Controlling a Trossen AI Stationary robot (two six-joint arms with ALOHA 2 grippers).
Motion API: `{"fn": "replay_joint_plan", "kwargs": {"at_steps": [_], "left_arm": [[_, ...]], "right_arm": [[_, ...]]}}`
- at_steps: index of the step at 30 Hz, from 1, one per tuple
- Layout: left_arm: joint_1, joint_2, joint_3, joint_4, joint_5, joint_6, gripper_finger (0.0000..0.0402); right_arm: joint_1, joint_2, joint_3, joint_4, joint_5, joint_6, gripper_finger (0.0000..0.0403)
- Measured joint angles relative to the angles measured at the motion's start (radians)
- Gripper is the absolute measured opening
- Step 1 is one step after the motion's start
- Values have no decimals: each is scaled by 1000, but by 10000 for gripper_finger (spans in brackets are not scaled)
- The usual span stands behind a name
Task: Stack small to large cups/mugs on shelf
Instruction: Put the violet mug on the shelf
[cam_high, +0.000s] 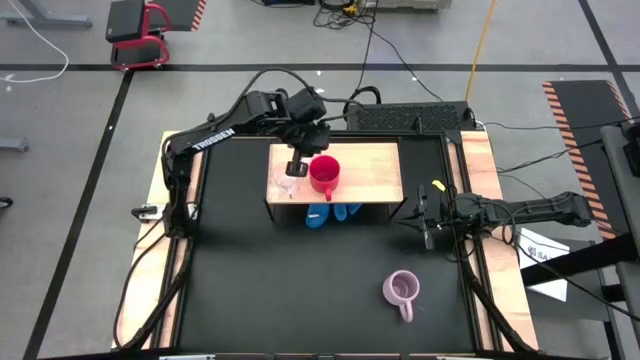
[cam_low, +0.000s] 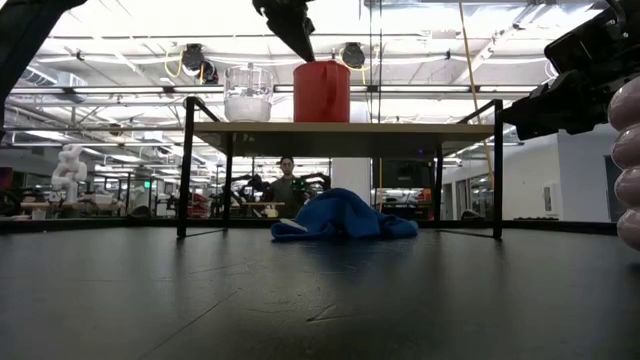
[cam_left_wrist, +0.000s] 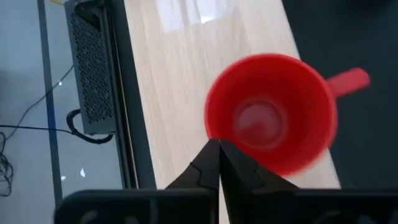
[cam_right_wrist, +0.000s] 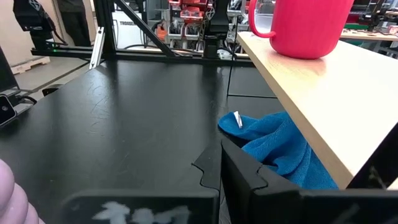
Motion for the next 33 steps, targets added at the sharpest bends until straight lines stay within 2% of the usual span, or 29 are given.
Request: {"fn": "replay_joint_plan", "kwargs": {"at_steps": [4,9,16,20,28,33], "left_arm": [[-3,-35,0,-51,34,-21,3],[-6,-97,-25,-67,171,-67,2],[-39,-208,-116,28,186,-112,1],[-39,-306,-248,111,185,-141,1],[-36,-543,-660,447,208,-167,0],[-23,-676,-843,599,208,-205,0]], "right_arm": [[0,0,0,0,0,0,0],[0,2,0,0,0,-1,0],[0,2,0,-1,0,-4,0],[0,2,0,0,0,-4,0],[0,1,0,0,0,-4,0],[0,2,0,1,0,-5,0]]}}
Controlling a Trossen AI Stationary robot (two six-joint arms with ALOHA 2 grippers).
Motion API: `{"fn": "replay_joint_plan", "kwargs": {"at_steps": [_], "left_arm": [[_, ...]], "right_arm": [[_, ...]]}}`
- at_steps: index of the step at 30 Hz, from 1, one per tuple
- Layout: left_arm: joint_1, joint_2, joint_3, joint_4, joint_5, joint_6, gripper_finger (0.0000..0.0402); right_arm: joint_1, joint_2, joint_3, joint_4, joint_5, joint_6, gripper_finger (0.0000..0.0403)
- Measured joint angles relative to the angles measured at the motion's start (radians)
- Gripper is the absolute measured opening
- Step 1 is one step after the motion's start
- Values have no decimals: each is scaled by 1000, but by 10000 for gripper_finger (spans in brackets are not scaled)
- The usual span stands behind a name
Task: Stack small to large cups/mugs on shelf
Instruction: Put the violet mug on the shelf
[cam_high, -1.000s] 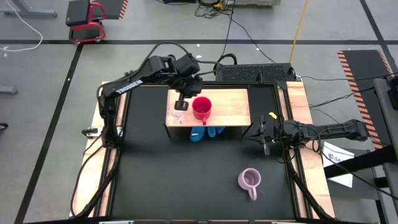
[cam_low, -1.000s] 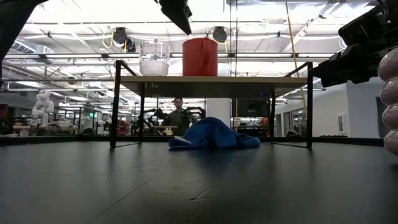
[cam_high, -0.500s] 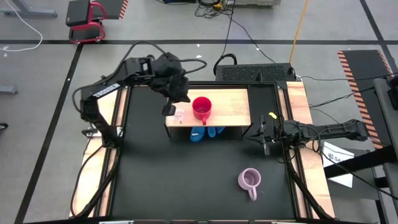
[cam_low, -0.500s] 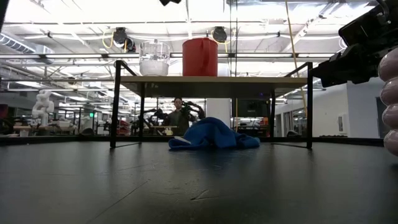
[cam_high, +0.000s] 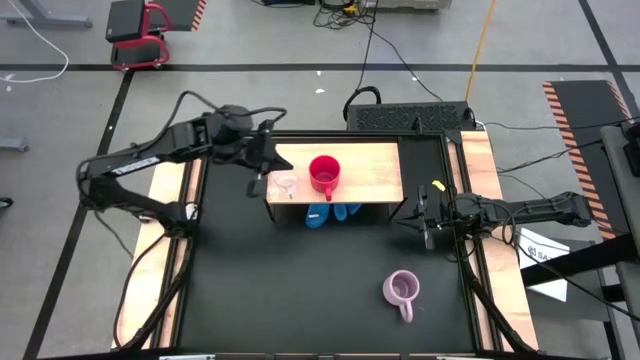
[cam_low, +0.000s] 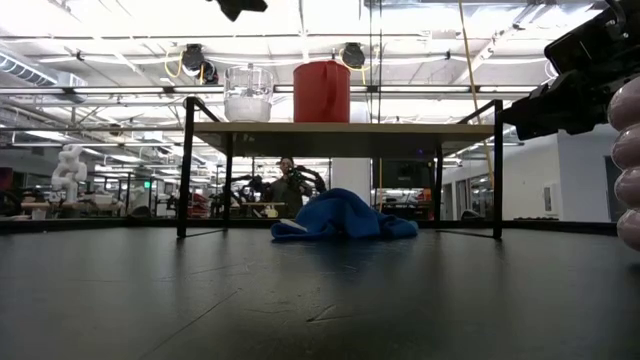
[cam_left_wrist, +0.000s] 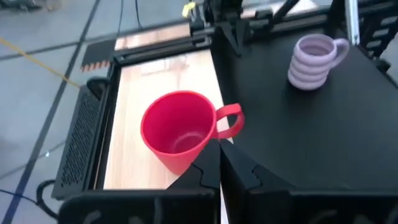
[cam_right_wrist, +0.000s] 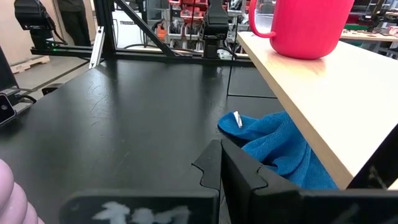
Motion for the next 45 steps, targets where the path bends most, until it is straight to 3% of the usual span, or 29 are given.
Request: {"fn": "replay_joint_plan", "kwargs": {"at_steps": [8,18,21,31,45], "left_arm": [[-32,-122,-155,130,-29,-31,0],[-96,-154,-242,162,-75,-55,0],[-106,-177,-279,239,-82,-68,0],[-214,-347,-513,413,-74,-123,0],[-390,-565,-838,627,-325,-244,0]], "right_arm": [[0,0,0,12,0,-2,0],[0,0,0,8,0,0,0],[0,0,0,4,0,-1,0],[0,0,0,-2,0,-5,0],[0,1,0,7,0,-8,0]]}}
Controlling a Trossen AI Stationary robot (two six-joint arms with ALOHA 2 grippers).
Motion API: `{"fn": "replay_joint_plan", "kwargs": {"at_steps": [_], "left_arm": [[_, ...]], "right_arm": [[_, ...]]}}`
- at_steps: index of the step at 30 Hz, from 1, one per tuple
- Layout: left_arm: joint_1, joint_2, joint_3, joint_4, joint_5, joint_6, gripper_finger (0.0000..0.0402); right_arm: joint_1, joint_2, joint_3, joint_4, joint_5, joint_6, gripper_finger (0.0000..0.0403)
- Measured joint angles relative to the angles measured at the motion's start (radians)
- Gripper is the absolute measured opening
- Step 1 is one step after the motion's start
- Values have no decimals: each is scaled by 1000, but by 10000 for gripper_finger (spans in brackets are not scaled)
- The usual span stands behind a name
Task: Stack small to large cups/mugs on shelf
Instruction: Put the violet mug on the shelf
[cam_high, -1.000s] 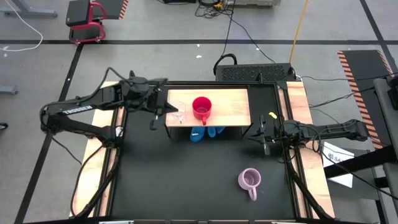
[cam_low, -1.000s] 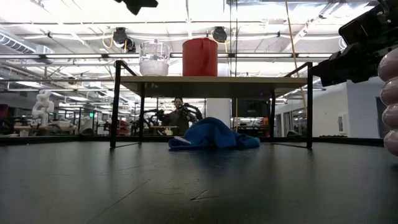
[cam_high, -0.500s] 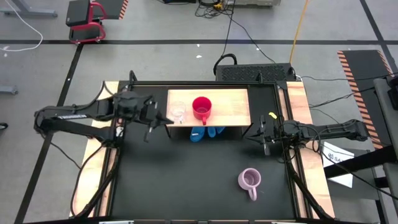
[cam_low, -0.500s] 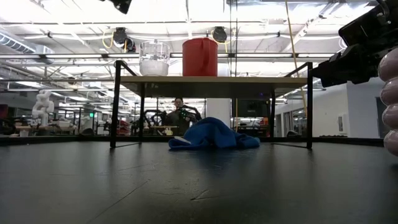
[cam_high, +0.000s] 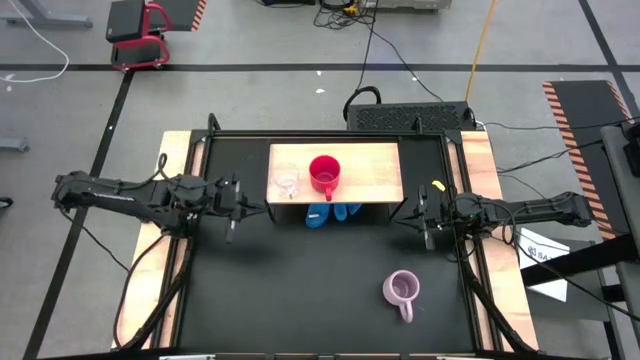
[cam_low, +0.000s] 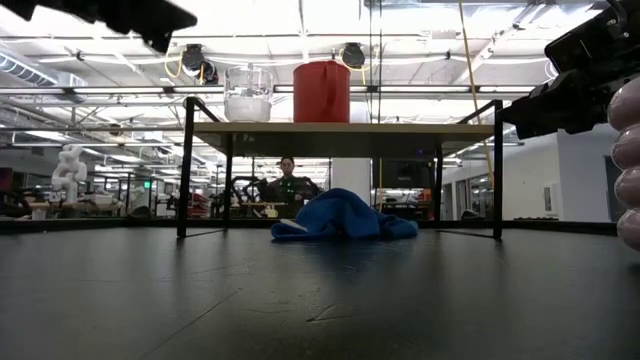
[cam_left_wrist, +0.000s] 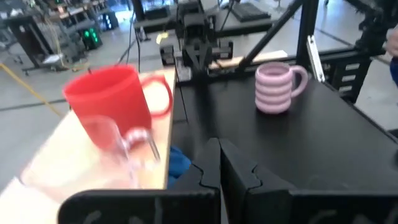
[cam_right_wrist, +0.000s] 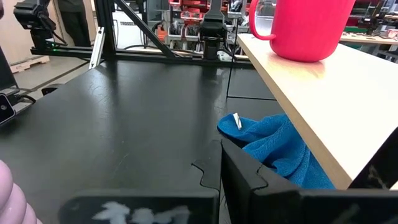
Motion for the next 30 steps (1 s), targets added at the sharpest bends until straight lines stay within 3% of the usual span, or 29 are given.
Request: {"fn": "replay_joint_plan", "kwargs": {"at_steps": [6,11,16,30], "left_arm": [[-70,-10,-109,85,-55,-73,0],[-140,-13,-196,222,-119,-21,0],[-183,-50,-241,248,-191,7,0],[-186,-225,-420,293,-200,60,0]], "right_arm": [[0,0,0,3,0,0,0],[0,0,0,18,0,0,0],[0,0,0,37,0,1,0],[0,0,0,117,-53,-7,0]]}}
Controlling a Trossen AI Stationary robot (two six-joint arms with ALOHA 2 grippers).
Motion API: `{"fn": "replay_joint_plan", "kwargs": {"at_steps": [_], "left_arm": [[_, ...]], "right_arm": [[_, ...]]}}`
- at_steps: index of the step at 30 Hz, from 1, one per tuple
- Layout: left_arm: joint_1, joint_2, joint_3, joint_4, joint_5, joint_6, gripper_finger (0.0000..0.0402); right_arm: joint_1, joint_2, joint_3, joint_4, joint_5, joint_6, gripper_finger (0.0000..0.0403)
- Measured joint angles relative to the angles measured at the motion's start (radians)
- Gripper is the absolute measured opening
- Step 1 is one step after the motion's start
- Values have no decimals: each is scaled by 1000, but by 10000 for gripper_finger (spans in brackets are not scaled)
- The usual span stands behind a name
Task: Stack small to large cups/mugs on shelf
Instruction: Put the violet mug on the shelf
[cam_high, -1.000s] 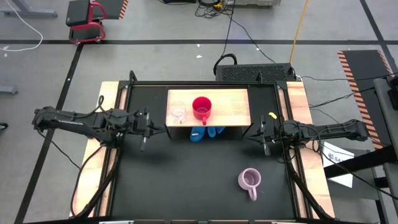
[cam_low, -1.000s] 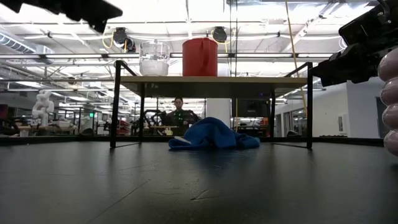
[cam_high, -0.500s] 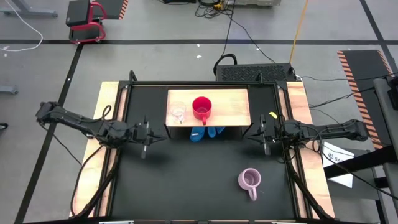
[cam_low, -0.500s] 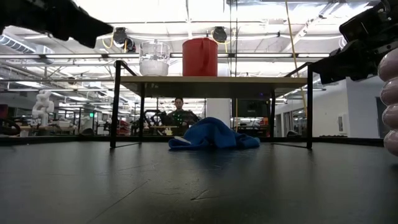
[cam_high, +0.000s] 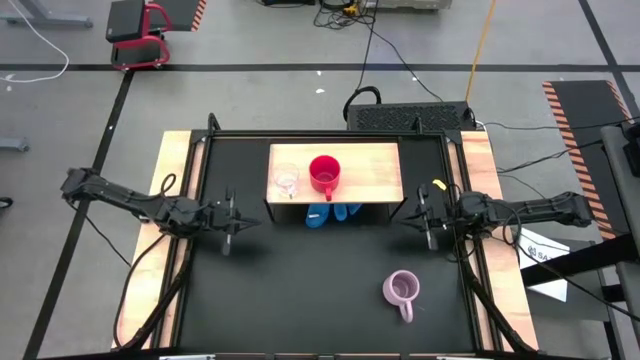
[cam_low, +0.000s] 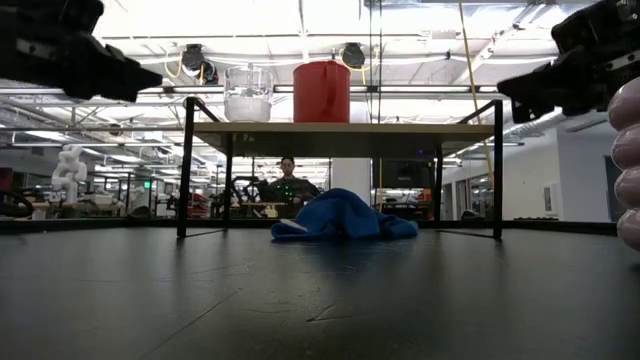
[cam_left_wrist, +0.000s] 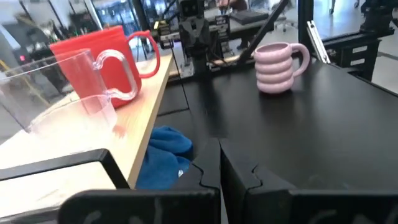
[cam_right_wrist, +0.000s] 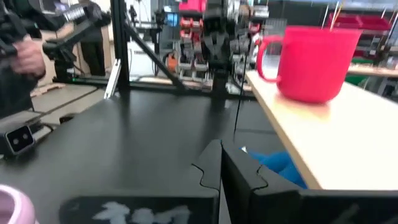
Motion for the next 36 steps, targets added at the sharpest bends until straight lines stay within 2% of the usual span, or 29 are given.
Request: {"fn": "replay_joint_plan", "kwargs": {"at_steps": [6,9,13,17,33,36], "left_arm": [[0,-63,-99,119,35,80,0],[0,-88,-124,106,23,83,0],[1,-92,-124,64,-4,25,0],[1,-92,-124,67,14,8,0],[1,-91,-124,88,18,122,5],[1,-91,-124,93,18,118,2]], "right_arm": [[0,0,0,80,0,-24,0],[0,0,0,84,0,-41,0],[0,0,0,84,2,-47,0],[0,0,0,86,3,-35,0],[0,0,8,113,0,54,0],[-1,0,54,74,-50,90,0]]}}
